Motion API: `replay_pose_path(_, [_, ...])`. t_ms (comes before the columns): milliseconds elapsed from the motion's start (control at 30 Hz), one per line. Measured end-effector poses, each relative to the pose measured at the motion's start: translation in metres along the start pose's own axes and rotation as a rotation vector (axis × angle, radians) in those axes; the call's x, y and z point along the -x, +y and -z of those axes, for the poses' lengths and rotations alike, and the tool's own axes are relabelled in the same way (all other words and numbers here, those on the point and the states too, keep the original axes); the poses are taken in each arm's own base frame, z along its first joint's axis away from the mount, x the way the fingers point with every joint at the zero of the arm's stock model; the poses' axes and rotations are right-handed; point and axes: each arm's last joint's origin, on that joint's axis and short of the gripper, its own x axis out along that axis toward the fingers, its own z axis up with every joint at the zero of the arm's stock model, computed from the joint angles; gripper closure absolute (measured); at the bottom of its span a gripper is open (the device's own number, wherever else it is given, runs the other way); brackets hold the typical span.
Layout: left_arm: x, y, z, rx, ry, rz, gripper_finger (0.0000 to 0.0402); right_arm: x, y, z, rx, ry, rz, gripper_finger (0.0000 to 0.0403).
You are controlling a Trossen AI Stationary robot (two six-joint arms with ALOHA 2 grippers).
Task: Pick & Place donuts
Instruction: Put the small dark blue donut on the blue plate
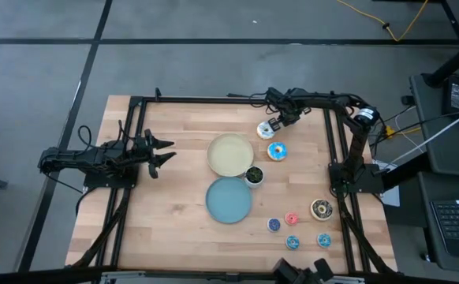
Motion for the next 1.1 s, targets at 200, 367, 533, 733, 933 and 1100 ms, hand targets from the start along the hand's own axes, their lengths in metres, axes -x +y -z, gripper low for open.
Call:
replay_pose_path(200, [0.000,0.000,0.000,0.000,0.000,0.000,0.0205,0.012,-0.004,0.001,0.000,-0.011,-0.004,0.0368])
replay_pose_path(367, [0.000,0.000,0.000,0.000,0.000,0.000,0.0205,0.030,-0.004,-0.001,0.027,-0.020,-0.008,0.0368])
replay_pose_path(533, [0.000,0.000,0.000,0.000,0.000,0.000,0.0205,0.049,0.001,-0.005,0.085,-0.030,-0.013,0.0368])
replay_pose_path(733, [0.000,0.000,0.000,0.000,0.000,0.000,0.0205,0.072,0.012,-0.010,0.151,-0.081,-0.034,0.0368])
replay_pose_path(933, [0.000,0.000,0.000,0.000,0.000,0.000,0.0205,0.095,0.021,-0.013,0.214,-0.126,-0.052,0.0368])
replay_pose_path(1100, [0.000,0.000,0.000,0.000,0.000,0.000,0.0205,0.114,0.030,-0.015,0.268,-0.182,-0.074,0.0368])
